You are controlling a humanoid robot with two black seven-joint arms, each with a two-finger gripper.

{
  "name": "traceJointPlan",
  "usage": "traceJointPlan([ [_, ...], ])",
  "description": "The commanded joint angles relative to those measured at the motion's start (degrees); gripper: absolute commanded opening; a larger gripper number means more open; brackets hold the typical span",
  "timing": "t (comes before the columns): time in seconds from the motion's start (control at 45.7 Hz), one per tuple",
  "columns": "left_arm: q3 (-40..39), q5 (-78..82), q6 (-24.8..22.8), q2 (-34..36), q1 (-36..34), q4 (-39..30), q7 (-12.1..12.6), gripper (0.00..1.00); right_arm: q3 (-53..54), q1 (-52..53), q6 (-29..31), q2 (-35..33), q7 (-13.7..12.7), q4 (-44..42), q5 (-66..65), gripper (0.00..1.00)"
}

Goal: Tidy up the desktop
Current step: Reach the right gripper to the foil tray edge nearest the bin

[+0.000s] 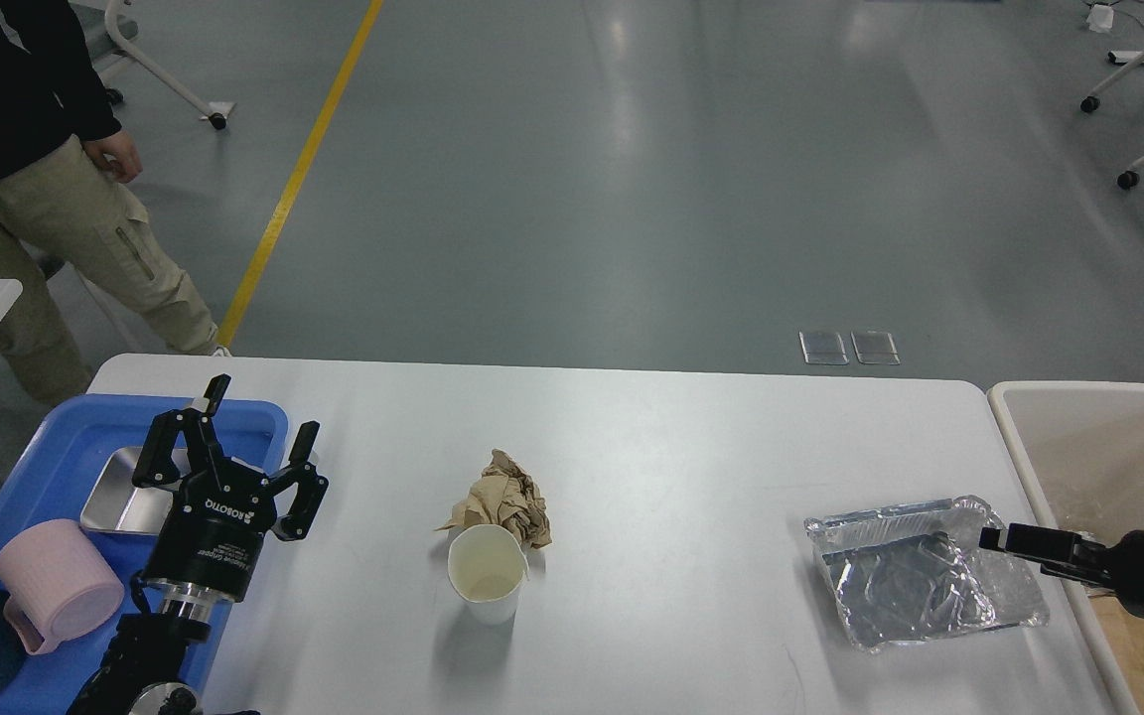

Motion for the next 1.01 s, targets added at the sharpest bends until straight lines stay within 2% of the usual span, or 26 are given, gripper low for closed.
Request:
traceJointPlan([
  [0.0, 0.0, 0.0, 0.0, 0.0, 0.0, 0.0, 0.0, 0.97, -0.1, -0.1, 0.1, 1.3, -0.1, -2.6, 0.2, 1.0],
  [0.35, -0.2, 0.0, 0.0, 0.3, 1.1, -1.0, -0.1, 0.97, -4.5, -0.1, -0.8, 6.3, 0.0, -6.1, 0.9, 1.0],
  [0.613, -0.8, 0.0, 0.0, 0.2, 1.5, -1.2, -0.1, 0.97, -4.8, -0.2, -4.1, 7.7, 0.0, -6.4, 0.8, 0.98],
  [0.788, -0.9, 0.0, 0.0, 0.2, 2.0, -1.7, -0.1, 0.97, -8.9, -0.1, -6.4, 8.0, 0.0, -6.4, 0.8, 0.69],
  [0.985, -0.9, 0.0, 0.0, 0.2, 2.1, -2.0, -0.2, 0.97, -13.5, -0.1, -10.5, 8.8, 0.1, -6.5, 0.8, 0.3],
])
